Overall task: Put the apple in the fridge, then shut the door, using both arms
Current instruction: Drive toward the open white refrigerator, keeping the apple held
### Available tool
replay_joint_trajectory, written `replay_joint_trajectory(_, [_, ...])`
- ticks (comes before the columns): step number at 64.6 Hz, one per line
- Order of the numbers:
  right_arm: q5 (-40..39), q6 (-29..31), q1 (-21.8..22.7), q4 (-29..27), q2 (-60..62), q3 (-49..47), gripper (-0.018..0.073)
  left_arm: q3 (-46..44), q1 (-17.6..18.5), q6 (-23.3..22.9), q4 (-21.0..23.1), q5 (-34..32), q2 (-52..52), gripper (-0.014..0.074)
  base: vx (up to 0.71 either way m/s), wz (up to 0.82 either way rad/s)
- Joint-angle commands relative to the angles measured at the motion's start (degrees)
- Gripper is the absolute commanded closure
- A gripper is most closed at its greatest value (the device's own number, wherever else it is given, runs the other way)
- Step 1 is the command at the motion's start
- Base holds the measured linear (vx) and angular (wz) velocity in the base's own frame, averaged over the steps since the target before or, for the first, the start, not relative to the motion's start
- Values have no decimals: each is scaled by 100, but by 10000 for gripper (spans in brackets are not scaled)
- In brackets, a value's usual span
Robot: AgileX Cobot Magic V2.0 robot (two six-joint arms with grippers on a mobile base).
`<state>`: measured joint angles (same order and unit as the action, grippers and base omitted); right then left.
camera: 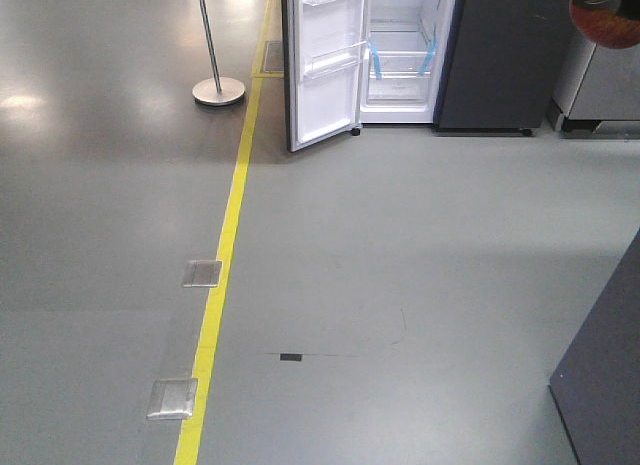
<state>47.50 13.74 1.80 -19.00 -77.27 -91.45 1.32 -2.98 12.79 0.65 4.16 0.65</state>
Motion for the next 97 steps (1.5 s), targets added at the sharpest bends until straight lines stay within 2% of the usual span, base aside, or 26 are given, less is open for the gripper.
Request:
replay_joint_trajectory(1, [-419,34,30,-84,153,-161,524,-92,20,-23,25,-416,29,603,17,0])
replay_joint_trajectory(97, [-419,34,30,-84,153,-161,524,-92,20,-23,25,-416,29,603,19,-2])
